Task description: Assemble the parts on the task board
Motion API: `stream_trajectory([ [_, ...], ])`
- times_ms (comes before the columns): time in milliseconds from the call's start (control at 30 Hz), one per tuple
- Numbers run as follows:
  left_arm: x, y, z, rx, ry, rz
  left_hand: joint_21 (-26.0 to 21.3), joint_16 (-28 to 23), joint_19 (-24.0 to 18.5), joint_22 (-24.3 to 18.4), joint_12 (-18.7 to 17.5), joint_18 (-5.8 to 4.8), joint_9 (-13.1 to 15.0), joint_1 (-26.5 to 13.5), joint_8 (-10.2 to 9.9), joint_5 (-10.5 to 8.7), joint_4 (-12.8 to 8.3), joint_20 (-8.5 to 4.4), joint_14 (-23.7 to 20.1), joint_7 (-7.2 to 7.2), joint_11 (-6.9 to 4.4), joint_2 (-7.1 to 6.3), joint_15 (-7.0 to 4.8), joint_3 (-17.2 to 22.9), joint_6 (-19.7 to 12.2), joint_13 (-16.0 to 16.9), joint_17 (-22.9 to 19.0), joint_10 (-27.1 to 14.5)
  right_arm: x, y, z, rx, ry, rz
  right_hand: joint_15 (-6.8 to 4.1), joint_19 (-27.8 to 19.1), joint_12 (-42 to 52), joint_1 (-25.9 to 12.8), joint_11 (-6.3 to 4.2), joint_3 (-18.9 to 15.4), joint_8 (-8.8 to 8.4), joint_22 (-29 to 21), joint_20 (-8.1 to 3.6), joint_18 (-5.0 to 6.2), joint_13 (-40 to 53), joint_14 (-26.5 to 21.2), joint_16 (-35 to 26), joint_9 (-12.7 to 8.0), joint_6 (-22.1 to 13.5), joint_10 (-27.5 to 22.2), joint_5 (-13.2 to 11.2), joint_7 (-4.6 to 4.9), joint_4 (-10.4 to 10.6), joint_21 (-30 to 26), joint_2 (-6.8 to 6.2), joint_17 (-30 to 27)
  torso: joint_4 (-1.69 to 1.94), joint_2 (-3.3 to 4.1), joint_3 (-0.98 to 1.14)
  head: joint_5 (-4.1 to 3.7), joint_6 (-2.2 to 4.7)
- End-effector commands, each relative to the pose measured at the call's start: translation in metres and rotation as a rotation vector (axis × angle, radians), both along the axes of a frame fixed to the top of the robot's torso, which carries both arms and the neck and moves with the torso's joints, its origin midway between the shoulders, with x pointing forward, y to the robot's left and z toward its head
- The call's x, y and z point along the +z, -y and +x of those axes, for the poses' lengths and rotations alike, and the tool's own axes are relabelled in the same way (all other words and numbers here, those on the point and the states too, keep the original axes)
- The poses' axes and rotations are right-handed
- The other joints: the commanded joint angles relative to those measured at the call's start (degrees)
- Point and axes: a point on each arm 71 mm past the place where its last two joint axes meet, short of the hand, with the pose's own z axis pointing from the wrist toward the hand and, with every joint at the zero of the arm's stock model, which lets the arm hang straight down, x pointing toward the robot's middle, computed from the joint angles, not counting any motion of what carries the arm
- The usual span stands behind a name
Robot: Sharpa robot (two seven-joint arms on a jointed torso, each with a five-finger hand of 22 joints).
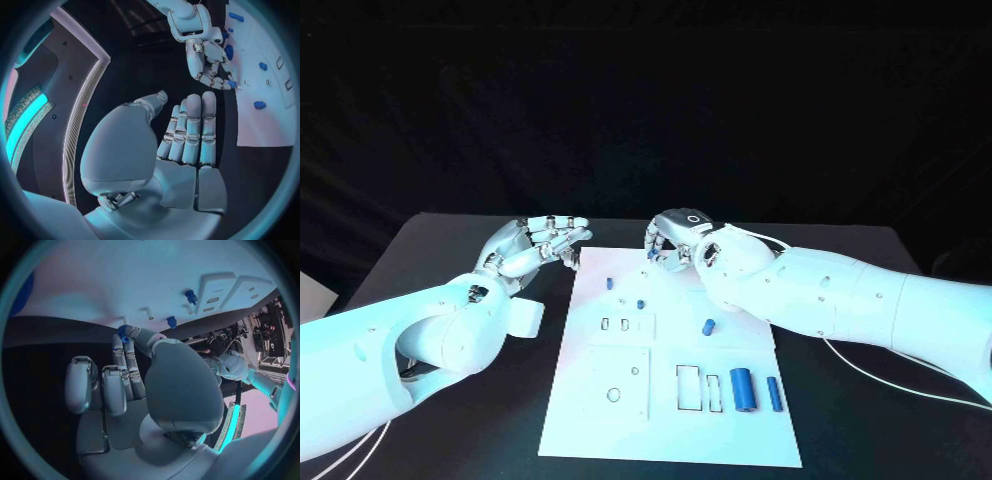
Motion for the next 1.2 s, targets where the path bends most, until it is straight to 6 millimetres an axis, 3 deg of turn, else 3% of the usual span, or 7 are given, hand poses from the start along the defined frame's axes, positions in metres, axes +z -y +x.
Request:
stream_trajectory([
  [33, 0.002, 0.002, 0.000, -0.006, 0.007, -0.005, 0.33, 0.26, -0.50, 0.05, -0.22, 0.76, 0.05, -0.44, -0.13, 0.14, -0.17, 0.07, -0.19, -0.06, -0.12, -0.09, 0.34, 0.29, -0.28, 0.08, 0.09, -0.33, -0.002, -0.002, 0.000, 0.002, -0.017, -0.022, -0.07, 0.12, 0.28, -0.20, -2.16, 0.16, 0.23, 0.02, 0.17, -0.69, 0.97, 3.50, 0.32, 0.08, -0.37, 2.04, 0.23, 0.12, -0.27, 0.25, 0.25, 0.63, 0.06, 0.06, -0.05, 0.07, -0.03],
  [633, 0.002, 0.003, 0.000, -0.008, 0.008, -0.005, 0.46, 0.36, -0.55, 0.13, -0.21, 0.76, 0.07, -0.44, -0.15, 0.14, -0.21, 0.09, -0.18, -0.03, -0.09, -0.08, 0.36, 0.32, -0.36, 0.08, 0.09, -0.44, -0.008, -0.006, 0.002, 0.002, -0.033, -0.035, 0.14, -0.24, -0.12, -0.71, -1.94, 0.27, 0.05, -0.38, 0.34, -0.57, 0.91, 3.44, 0.32, 0.24, -1.07, 1.49, 0.16, 0.26, -0.21, -0.06, -0.02, 0.47, 0.05, 0.02, -0.12, 0.14, -0.29],
  [967, 0.002, 0.002, 0.000, -0.006, 0.008, -0.003, 0.61, 0.46, -0.61, 0.22, -0.20, 0.77, 0.10, -0.43, -0.16, 0.14, -0.26, 0.12, -0.19, 0.00, -0.06, -0.07, 0.38, 0.35, -0.45, 0.09, 0.09, -0.54, -0.007, -0.004, 0.004, -0.001, -0.019, -0.018, 2.81, -5.88, -0.40, -2.71, 1.10, 0.77, -3.49, -8.87, 2.57, 1.34, -1.57, 2.01, -1.72, -0.21, -7.95, -10.13, -0.92, 2.53, 0.13, -6.63, -3.37, -4.68, 0.02, 0.04, -0.10, 0.24, -0.29],
  [1033, 0.002, 0.002, 0.001, -0.006, 0.007, -0.003, 0.61, 0.46, -0.61, 0.22, -0.20, 0.77, 0.10, -0.43, -0.16, 0.14, -0.26, 0.12, -0.19, 0.00, -0.06, -0.07, 0.38, 0.35, -0.45, 0.09, 0.09, -0.54, -0.006, -0.003, 0.003, 0.000, -0.009, -0.008, 3.36, -10.12, -0.29, -1.65, 1.89, -5.27, -5.46, -16.17, 3.30, 2.82, -1.49, 0.69, -4.08, -0.68, -10.63, -15.61, -0.89, 1.98, 0.12, -12.72, -2.85, -9.50, -0.01, 0.01, -0.09, 0.30, -0.29],
  [1067, 0.002, 0.002, 0.001, -0.005, 0.007, -0.003, 0.69, 0.52, -0.65, 0.28, -0.19, 0.77, 0.11, -0.43, -0.18, 0.14, -0.28, 0.13, -0.21, 0.03, -0.03, -0.05, 0.40, 0.37, -0.51, 0.09, 0.08, -0.61, -0.006, -0.002, 0.002, 0.000, -0.004, -0.001, 3.70, -10.46, 0.25, 0.54, 1.94, -12.55, -6.27, -17.99, 3.65, 3.08, -1.22, 0.62, -4.49, -0.79, -11.10, -16.76, -1.00, 1.48, 0.78, -14.73, -1.36, -10.29, -0.02, -0.02, -0.08, 0.30, -0.24],
  [1100, 0.002, 0.001, 0.001, -0.005, 0.007, -0.003, 0.74, 0.55, -0.68, 0.31, -0.18, 0.77, 0.12, -0.40, -0.17, 0.14, -0.30, 0.14, -0.22, 0.03, -0.03, -0.01, 0.41, 0.41, -0.53, 0.10, 0.08, -0.63, -0.005, -0.001, 0.002, 0.000, -0.002, 0.004, 3.60, -10.74, 0.13, 2.21, 2.28, -15.78, -6.92, -19.16, 3.64, 3.36, -1.25, 0.37, -4.87, -0.95, -11.56, -17.56, -0.96, 1.26, 1.65, -16.01, -0.34, -11.10, -0.03, -0.02, -0.08, 0.29, -0.21],
  [1200, 0.002, 0.000, 0.001, -0.003, 0.008, -0.003, 0.81, 0.59, -0.72, 0.35, -0.16, 0.77, 0.14, -0.35, -0.17, 0.15, -0.35, 0.15, -0.24, 0.05, -0.02, 0.04, 0.41, 0.46, -0.56, 0.10, 0.07, -0.68, -0.004, 0.006, -0.002, 0.001, -0.004, 0.020, 3.60, -10.65, 0.62, 4.44, 2.28, -20.20, -7.84, -20.18, 3.66, 3.48, -1.41, 0.25, -5.08, -1.12, -12.21, -18.31, -0.90, 0.61, 4.05, -17.41, -0.01, -11.74, -0.17, -0.07, -0.06, 0.29, -0.07],
])
